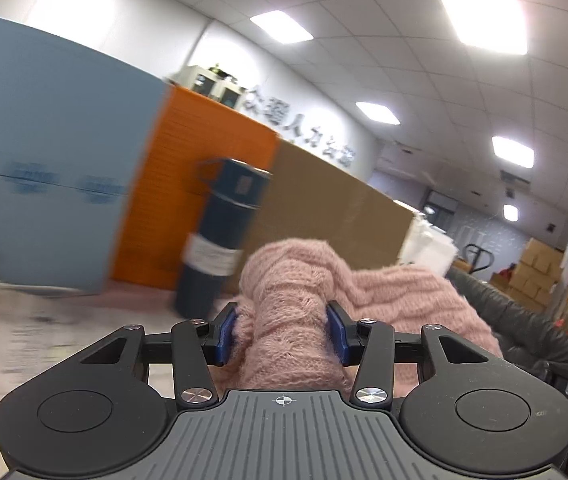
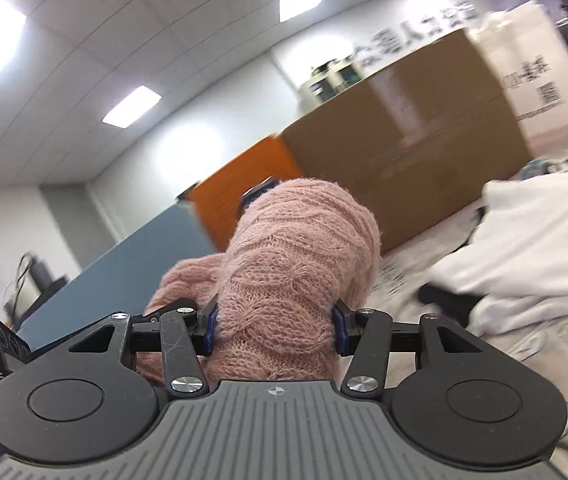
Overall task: Fold clothes
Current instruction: 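Carry the pink sweater bundle with both grippers toward the white cloth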
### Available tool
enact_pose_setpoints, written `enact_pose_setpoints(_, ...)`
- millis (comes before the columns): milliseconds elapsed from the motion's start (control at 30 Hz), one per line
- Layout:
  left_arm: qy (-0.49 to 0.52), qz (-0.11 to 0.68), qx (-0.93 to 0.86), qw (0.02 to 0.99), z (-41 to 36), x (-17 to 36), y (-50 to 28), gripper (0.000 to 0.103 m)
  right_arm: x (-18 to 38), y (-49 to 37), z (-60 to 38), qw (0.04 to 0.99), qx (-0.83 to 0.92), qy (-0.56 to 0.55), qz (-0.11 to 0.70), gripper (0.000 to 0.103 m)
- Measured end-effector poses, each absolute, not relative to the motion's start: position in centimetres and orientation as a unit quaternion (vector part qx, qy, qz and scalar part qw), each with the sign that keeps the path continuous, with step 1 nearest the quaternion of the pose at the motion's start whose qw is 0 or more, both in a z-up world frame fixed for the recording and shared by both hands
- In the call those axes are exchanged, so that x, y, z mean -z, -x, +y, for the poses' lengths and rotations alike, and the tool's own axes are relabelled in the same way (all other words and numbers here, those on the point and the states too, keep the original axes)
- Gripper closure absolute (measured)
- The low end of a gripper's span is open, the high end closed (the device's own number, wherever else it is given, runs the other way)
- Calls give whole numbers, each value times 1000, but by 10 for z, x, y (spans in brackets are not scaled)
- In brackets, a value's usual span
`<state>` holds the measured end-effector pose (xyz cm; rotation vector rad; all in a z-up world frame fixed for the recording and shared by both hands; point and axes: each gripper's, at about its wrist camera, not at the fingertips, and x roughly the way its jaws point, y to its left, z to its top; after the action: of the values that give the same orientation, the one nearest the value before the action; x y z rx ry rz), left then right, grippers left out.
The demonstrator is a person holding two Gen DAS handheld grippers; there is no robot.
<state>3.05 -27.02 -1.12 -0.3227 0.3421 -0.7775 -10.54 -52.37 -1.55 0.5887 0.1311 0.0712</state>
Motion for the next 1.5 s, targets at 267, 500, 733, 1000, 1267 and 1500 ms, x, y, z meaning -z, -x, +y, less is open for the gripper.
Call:
enact_pose_setpoints(267, 152, 177, 415, 879, -399, 16, -47, 76, 23, 117, -596, 966, 65, -250, -19, 56)
enact_pose_setpoints(500, 145, 175, 464, 856, -480, 30, -53, 76, 50, 106, -643, 949, 126, -284, -46, 58)
enact_pose_setpoints(733, 138, 193, 440, 866, -469, 40, -61, 76, 68, 100, -673, 934, 160, -321, -12, 58)
enact_pose_setpoints(1000, 164, 274, 353, 879, -434, 67, -73, 20, 77, 92, -675, 923, 184, -335, 40, 36)
enact_pose_setpoints(1267, 197, 335, 356, 850, -451, 78, -86, 15, 83, 79, -675, 919, 200, -329, 78, 27)
enact_pose_setpoints(1500, 156, 283, 383, 865, -465, 78, -69, 49, 86, 67, -669, 924, 201, -313, 90, 35)
